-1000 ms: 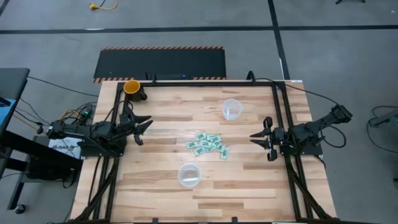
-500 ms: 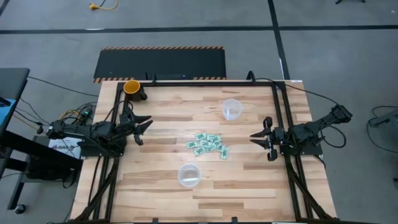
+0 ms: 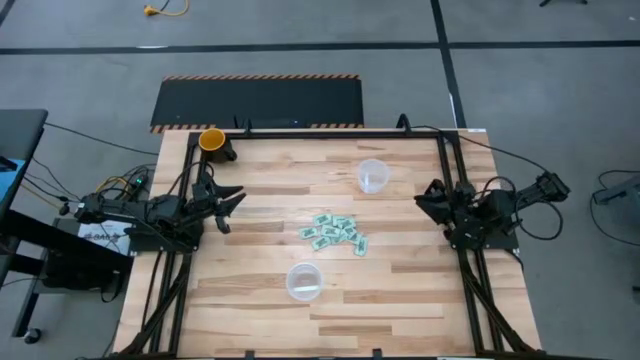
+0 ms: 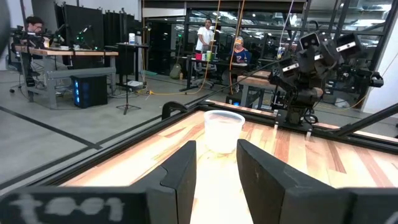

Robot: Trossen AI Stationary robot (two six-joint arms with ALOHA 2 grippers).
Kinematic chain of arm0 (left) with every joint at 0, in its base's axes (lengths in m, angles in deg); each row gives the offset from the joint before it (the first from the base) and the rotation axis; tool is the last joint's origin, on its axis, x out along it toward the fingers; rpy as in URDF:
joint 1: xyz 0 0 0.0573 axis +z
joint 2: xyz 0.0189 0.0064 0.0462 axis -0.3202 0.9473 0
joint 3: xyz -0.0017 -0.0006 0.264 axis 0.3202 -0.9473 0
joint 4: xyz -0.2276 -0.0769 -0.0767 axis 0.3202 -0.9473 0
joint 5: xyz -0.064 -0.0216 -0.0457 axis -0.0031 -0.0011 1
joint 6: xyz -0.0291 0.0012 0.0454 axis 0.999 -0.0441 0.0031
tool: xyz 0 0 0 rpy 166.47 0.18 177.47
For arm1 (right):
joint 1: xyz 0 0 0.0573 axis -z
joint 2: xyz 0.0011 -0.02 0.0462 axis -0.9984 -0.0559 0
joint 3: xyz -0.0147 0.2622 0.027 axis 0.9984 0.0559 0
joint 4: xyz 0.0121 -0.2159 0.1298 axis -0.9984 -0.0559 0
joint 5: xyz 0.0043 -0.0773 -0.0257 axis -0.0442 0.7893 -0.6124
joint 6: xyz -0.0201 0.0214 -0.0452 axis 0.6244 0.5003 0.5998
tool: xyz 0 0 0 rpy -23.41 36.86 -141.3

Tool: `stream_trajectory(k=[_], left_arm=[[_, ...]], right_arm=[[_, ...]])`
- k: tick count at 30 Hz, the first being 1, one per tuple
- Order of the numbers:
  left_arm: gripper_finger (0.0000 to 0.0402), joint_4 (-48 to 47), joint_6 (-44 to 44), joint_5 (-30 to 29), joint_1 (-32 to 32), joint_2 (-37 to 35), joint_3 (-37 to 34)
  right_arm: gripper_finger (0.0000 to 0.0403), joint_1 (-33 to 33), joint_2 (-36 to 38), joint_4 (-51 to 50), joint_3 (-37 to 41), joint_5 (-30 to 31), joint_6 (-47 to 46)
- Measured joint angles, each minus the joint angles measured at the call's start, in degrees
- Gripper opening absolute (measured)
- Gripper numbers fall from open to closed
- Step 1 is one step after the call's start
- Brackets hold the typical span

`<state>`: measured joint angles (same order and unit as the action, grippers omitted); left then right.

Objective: Pick and place Stevia / Truvia into bins
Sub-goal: Put the stevia packet into the top transparent container

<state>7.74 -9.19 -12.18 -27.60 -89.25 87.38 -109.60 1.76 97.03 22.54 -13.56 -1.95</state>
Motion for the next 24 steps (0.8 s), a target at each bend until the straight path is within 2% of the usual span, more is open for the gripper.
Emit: stream_trajectory(k=[6,10,12,15,21,24], left_arm=[[0.0104,0.00,0.00,0.00,-0.01,-0.01,-0.02],[0.0104,0.00,0.00,-0.02,0.00,0.01,-0.02],[0.0104,0.00,0.00,-0.01,-0.01,0.00,0.00],[0.0104,0.00,0.00,-0.02,0.01,0.01,-0.02],[0.0104,0.00,0.00,-0.02,0.01,0.01,0.00],[0.0104,0.00,0.00,0.00,0.01,0.00,0.00]], right_arm=[[0.0075,1.96,-0.78,5.01,0.00,-0.12,-8.34],[0.0075,1.90,-7.50,15.41,-0.02,-2.35,-10.45],[0.0075,1.86,-12.89,20.78,-1.14,-3.01,-10.53],[0.0075,1.86,-23.34,22.56,-5.38,-2.99,-10.50],[0.0075,1.86,-47.70,18.67,-17.09,-2.97,-10.09],[0.0075,1.98,-55.43,14.58,-22.04,-2.97,-13.76]])
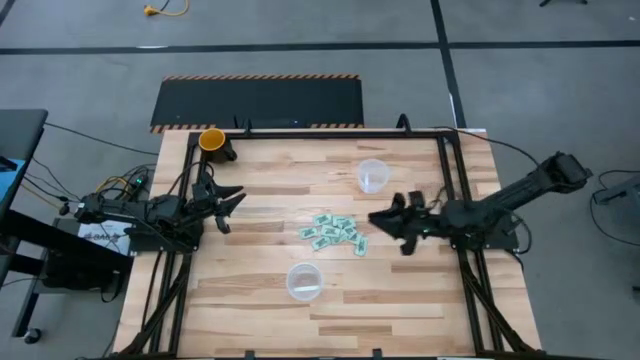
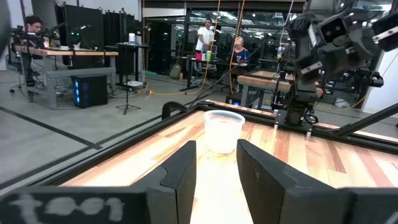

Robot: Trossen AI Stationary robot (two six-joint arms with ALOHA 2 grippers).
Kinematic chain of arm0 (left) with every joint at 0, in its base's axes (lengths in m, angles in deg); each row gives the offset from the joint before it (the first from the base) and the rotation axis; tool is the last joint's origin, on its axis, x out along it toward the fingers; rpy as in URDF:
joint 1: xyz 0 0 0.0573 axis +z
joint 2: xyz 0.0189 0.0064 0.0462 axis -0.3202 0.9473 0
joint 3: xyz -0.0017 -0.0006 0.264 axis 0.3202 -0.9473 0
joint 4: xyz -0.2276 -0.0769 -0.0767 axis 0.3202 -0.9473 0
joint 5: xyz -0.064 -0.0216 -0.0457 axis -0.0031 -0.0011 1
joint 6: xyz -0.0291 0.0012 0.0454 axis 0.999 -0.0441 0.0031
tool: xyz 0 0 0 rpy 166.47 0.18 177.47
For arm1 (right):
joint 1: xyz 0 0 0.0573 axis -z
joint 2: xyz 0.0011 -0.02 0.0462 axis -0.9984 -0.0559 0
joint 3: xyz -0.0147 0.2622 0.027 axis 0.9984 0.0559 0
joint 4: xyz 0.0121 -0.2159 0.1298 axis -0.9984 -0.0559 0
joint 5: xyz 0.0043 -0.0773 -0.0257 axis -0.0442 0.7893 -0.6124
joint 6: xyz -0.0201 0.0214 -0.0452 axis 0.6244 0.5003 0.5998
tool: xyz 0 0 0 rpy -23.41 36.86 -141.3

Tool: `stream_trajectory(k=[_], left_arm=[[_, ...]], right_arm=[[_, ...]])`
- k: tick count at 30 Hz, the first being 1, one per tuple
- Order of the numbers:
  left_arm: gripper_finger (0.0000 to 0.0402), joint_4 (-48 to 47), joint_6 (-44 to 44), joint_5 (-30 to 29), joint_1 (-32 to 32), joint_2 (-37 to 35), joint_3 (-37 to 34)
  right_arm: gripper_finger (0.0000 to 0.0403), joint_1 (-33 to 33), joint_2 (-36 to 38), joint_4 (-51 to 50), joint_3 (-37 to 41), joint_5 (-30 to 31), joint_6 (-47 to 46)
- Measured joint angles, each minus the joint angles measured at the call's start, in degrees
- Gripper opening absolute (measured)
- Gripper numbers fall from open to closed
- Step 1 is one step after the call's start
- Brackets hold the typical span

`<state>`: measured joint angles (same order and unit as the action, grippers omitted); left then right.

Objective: Pick and place Stevia / Truvia into bins
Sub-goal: Put the stevia packet into the top transparent container

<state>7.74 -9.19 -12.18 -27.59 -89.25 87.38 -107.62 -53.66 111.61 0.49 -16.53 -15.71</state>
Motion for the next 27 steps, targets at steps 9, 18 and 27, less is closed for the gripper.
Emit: stream_trajectory(k=[9,18,27], left_arm=[[0.0104,0.00,0.00,-0.02,0.01,-0.01,-0.02],[0.0104,0.00,0.00,-0.02,-0.01,0.01,0.00],[0.0104,0.00,0.00,0.00,-0.01,0.01,-0.02]], right_arm=[[0.0075,-0.14,-7.45,-34.28,-12.57,-4.97,-14.17],[0.0075,1.00,-11.59,-47.75,-15.40,-12.46,-7.15],[0.0080,3.46,-16.67,-51.00,-15.37,-19.27,-9.24]])
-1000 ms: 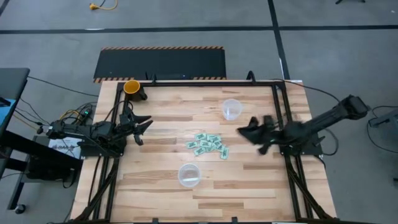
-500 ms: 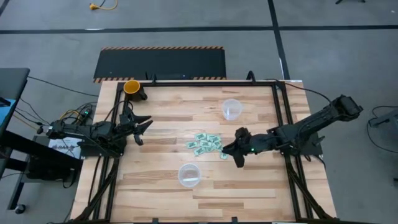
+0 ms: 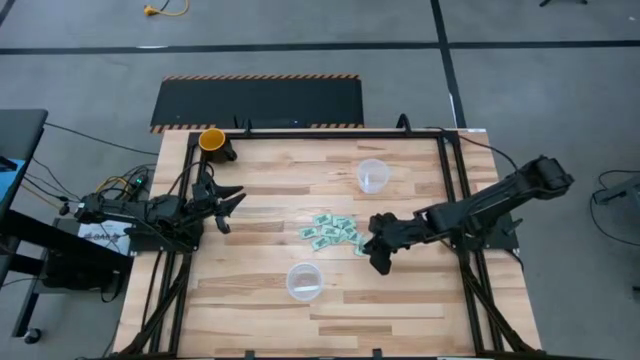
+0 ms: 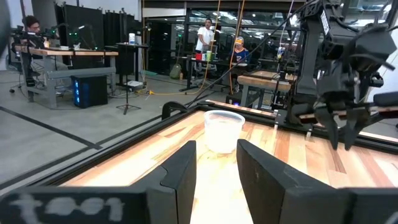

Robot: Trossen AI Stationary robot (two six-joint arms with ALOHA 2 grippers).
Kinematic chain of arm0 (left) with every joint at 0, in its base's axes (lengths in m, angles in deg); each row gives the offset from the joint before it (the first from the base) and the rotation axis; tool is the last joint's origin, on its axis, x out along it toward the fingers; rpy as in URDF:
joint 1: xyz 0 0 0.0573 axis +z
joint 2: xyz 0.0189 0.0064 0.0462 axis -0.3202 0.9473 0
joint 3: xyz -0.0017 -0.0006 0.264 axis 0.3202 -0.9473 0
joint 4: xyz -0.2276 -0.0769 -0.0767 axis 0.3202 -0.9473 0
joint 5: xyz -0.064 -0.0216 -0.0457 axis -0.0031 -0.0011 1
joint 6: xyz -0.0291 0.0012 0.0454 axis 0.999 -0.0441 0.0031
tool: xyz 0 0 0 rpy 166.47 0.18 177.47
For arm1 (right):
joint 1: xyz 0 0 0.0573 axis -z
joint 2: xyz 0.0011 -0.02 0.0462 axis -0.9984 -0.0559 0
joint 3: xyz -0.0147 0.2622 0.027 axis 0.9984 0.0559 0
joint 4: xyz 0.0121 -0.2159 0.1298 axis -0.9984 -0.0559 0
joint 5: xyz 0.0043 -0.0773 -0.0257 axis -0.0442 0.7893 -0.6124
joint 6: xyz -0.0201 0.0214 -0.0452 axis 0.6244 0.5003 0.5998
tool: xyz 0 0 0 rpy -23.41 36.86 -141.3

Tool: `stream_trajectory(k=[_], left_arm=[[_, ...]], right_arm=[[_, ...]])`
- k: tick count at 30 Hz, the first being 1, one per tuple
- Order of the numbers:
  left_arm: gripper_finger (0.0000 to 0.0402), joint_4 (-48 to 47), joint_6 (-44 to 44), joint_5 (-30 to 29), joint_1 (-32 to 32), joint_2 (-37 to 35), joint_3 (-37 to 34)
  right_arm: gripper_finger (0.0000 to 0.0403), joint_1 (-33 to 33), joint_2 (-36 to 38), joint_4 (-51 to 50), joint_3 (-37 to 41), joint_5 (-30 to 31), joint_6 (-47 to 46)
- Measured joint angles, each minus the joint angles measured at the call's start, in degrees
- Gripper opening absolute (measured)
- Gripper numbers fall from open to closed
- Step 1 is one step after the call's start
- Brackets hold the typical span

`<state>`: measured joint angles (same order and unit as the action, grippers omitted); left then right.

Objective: Pick and place Stevia / Truvia into bins
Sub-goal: Put the stevia packet into the top transparent container

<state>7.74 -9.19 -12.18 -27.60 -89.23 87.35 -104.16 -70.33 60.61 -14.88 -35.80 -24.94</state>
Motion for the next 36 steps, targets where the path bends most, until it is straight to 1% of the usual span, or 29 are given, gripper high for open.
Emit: stream_trajectory(k=[5,7,19,22,25,30,36], left_arm=[[0.0104,0.00,0.00,0.00,0.00,0.00,0.02],[0.0104,0.00,0.00,-0.02,0.00,0.00,0.02],[0.0104,0.00,0.00,-0.02,0.00,0.00,0.00],[0.0104,0.00,0.00,0.00,0.00,0.00,0.02],[0.0104,0.00,0.00,0.00,0.02,0.00,0.00],[0.0104,0.00,0.00,0.00,0.01,-0.01,0.02],[0.0104,0.00,0.00,-0.02,0.00,0.00,0.02]], right_arm=[[0.0098,0.26,-2.43,-0.54,0.00,-3.75,-0.01],[0.0110,0.26,-3.28,-0.83,0.02,-4.16,-0.01],[0.0214,0.26,-9.17,-0.87,0.02,-4.54,-0.01],[0.0233,0.26,-11.11,-0.78,0.00,-4.51,0.01],[0.0240,0.26,-13.29,-0.96,0.02,-3.63,-0.01],[0.0236,0.26,-15.36,-0.79,-0.23,-2.78,0.04],[0.0227,0.20,-15.26,-0.94,-0.13,-0.41,1.11]])
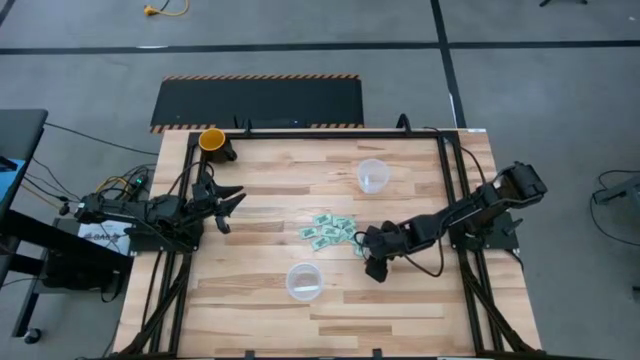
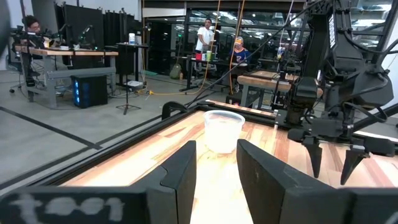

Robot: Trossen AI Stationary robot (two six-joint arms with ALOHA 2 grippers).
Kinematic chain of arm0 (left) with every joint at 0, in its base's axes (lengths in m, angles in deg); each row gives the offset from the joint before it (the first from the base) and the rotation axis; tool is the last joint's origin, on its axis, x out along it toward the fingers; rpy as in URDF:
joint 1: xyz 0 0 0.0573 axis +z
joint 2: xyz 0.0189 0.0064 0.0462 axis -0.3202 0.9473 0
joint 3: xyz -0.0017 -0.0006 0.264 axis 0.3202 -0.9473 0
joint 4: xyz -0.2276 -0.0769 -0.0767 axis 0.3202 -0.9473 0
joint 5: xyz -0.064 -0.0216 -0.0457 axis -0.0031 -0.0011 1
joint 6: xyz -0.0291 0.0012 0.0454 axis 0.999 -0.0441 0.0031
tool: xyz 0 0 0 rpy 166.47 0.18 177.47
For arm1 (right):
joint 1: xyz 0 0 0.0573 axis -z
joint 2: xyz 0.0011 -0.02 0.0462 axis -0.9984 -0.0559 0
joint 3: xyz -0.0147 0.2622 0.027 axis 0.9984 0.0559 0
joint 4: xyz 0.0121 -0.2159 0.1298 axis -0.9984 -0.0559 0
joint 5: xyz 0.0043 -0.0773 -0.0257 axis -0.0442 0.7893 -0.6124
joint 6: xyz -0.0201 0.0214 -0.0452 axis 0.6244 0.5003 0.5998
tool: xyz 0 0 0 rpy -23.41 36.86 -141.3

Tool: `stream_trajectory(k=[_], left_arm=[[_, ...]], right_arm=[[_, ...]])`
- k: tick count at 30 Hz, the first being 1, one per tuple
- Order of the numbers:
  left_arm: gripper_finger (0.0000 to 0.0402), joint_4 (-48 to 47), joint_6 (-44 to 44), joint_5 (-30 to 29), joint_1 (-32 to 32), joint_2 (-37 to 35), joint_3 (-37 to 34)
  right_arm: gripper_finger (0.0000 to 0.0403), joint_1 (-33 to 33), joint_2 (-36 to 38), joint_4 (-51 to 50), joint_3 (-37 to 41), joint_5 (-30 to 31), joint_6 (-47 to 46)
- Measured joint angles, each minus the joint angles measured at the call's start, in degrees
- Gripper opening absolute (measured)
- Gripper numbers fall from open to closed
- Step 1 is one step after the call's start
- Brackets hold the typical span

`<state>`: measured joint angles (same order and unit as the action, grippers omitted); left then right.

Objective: Pick and place Stevia / Truvia into bins
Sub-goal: Put the stevia packet into the top transparent container

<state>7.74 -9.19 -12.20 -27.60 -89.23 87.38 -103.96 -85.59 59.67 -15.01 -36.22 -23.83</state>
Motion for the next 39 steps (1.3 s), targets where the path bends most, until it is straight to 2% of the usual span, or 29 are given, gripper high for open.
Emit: stream_trajectory(k=[7,21,31,39], left_arm=[[0.0104,0.00,0.00,0.00,0.02,0.00,0.00],[0.0104,0.00,0.00,0.02,0.02,0.00,0.00],[0.0104,0.00,0.00,0.02,0.01,-0.01,-0.01],[0.0104,0.00,0.00,0.00,0.02,0.00,0.00]], right_arm=[[0.0224,1.30,0.67,-0.06,0.17,4.36,3.07],[0.0223,3.67,0.15,4.33,0.20,4.86,9.28],[0.0221,3.93,0.18,4.42,0.20,4.82,9.51],[0.0177,3.91,0.26,4.46,0.20,4.71,9.50]])
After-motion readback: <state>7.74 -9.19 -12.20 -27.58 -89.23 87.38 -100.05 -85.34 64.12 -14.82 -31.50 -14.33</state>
